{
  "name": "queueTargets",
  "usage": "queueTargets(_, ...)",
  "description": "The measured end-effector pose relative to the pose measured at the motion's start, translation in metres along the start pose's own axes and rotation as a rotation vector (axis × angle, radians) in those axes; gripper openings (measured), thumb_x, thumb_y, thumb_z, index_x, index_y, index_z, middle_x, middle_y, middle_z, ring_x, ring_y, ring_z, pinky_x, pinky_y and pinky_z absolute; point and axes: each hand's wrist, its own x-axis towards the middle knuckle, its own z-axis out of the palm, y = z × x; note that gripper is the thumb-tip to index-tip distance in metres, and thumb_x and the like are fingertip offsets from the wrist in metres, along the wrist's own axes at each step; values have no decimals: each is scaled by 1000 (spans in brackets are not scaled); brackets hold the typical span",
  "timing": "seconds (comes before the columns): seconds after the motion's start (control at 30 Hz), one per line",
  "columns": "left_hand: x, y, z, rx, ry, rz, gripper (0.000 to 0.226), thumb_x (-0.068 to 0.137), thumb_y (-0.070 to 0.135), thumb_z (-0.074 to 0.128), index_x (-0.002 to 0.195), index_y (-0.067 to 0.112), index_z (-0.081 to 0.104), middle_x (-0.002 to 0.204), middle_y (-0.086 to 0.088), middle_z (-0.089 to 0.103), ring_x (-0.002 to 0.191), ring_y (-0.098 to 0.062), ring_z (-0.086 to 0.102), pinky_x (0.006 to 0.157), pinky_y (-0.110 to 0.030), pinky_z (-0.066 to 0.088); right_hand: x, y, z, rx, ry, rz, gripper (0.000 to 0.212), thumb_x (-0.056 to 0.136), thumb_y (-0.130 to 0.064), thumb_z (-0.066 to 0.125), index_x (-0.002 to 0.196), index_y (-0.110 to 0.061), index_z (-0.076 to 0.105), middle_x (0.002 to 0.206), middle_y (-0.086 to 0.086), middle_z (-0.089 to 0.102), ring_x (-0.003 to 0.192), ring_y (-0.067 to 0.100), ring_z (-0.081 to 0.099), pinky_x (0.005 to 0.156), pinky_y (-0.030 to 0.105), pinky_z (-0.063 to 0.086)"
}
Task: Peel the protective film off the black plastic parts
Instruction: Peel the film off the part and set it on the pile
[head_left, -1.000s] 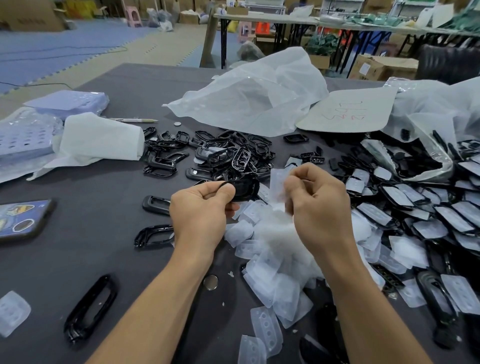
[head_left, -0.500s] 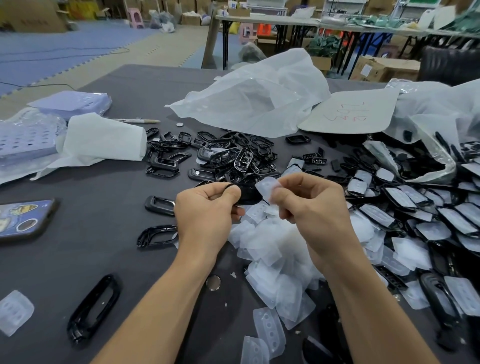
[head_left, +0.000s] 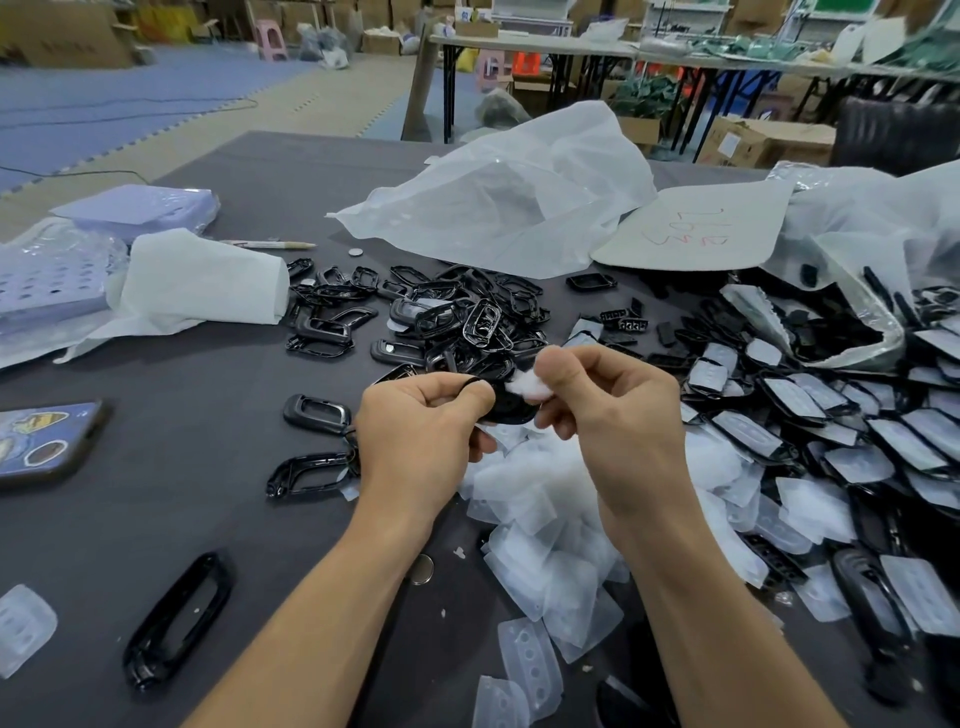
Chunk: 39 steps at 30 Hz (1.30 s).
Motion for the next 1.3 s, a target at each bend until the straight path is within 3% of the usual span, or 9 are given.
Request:
queueTargets(0.13, 0, -1, -2, 10, -4, 13, 19, 85, 13, 79, 74, 28, 81, 61, -8, 74, 47, -22, 67, 52, -31, 54, 0, 4, -1, -5, 0, 21, 19, 81, 4, 75, 80, -15, 75, 67, 7, 71, 58, 16, 61, 56, 20, 48)
queueTargets(0.27, 1, -1, -2, 12, 3, 7, 23, 85, 12, 78, 73, 31, 81, 61, -6, 74, 47, -20, 67, 50, -28, 52, 0, 5, 0, 20, -47, 58, 31, 80, 7, 74, 100, -17, 75, 69, 12, 73, 62, 18, 63, 59, 23, 50)
queueTargets(0.4, 1, -1, -1, 59, 9, 31, 20, 86, 13, 78, 72, 28, 80, 61, -2, 74, 48, -19, 70, 50, -27, 54, 1, 3, 0, 21, -88, 48, 20, 82, 7, 76, 79, -12, 76, 68, 10, 72, 58, 18, 60, 54, 23, 48)
queueTargets(0.63, -2, 0, -2, 91, -10, 55, 17, 87, 12, 76, 73, 21, 80, 62, -1, 75, 47, -15, 68, 54, -27, 53, 1, -1, 2, 0, -55, 92, 31, 84, 11, 66, 74, -15, 80, 60, -2, 65, 52, 6, 49, 50, 16, 41)
queueTargets(0.83, -7, 2, -2, 170, -31, 118, 30, 87, 14, 75, 77, 42, 78, 61, 8, 74, 48, -11, 70, 49, -25, 57, 0, -2, 0, -31, -72, 106, 40, 79, 17, 56, 75, -13, 81, 60, -5, 65, 51, 0, 47, 50, 11, 37)
queueTargets(0.97, -9, 4, -1, 194, -34, 142, 36, 87, 16, 76, 76, 51, 75, 59, 12, 73, 48, -8, 69, 50, -24, 57, 1, -1, -1, -22, -63, 92, 30, 85, 12, 61, 78, -10, 80, 63, -7, 66, 53, 0, 50, 52, 10, 39)
queueTargets(1.2, -9, 3, -1, 199, -37, 146, 30, 87, 18, 76, 78, 47, 76, 60, 11, 73, 48, -9, 69, 52, -25, 57, 2, 0, -1, -43, -50, 65, 23, 89, 1, 69, 76, -14, 80, 71, -5, 73, 62, -1, 59, 59, 12, 45)
queueTargets(1.3, -8, 3, -1, 183, -34, 139, 30, 87, 17, 76, 77, 45, 77, 59, 10, 73, 47, -9, 69, 49, -19, 53, 2, 6, -1, -205, 61, -22, 17, 86, -10, 76, 76, -23, 80, 73, -3, 76, 66, 19, 66, 63, 29, 54)
